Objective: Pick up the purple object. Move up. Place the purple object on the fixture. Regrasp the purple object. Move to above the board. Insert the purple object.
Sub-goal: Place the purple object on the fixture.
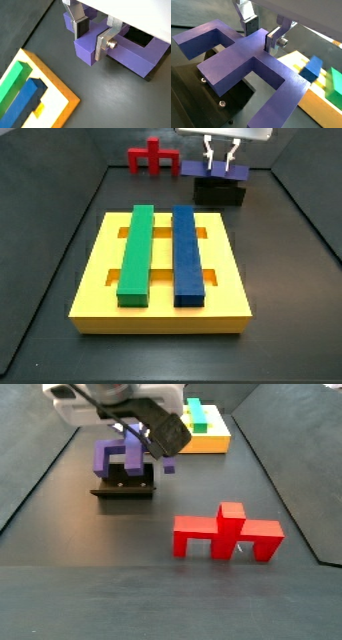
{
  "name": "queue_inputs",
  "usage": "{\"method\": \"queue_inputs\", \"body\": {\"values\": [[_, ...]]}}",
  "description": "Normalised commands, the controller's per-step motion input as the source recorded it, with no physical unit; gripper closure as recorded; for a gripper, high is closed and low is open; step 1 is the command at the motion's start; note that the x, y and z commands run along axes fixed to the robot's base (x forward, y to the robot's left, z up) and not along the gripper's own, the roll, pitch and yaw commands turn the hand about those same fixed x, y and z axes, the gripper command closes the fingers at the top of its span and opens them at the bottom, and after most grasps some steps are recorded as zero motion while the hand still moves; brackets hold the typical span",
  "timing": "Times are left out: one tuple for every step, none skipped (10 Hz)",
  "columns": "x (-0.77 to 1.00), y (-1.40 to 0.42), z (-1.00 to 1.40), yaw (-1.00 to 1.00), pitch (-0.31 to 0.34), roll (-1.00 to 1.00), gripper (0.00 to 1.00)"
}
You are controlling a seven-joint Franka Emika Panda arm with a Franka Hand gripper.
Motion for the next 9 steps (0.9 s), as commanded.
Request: {"method": "queue_inputs", "body": {"values": [[0.46, 0.04, -0.14, 0.35, 0.000, -0.63, 1.00], [0.51, 0.03, -0.17, 0.30, 0.000, -0.49, 1.00], [0.23, 0.20, -0.19, 0.13, 0.000, -0.63, 1.00], [0.16, 0.35, -0.13, 0.00, 0.000, -0.73, 1.00], [0.03, 0.53, -0.13, -0.14, 0.000, -0.80, 1.00], [0.03, 0.46, -0.13, -0.15, 0.000, -0.71, 1.00], [0.03, 0.08, -0.19, -0.07, -0.074, -0.25, 1.00], [0.12, 0.00, -0.23, -0.10, 0.000, 0.00, 1.00], [0.13, -0.07, -0.20, -0.11, 0.000, 0.01, 1.00]]}}
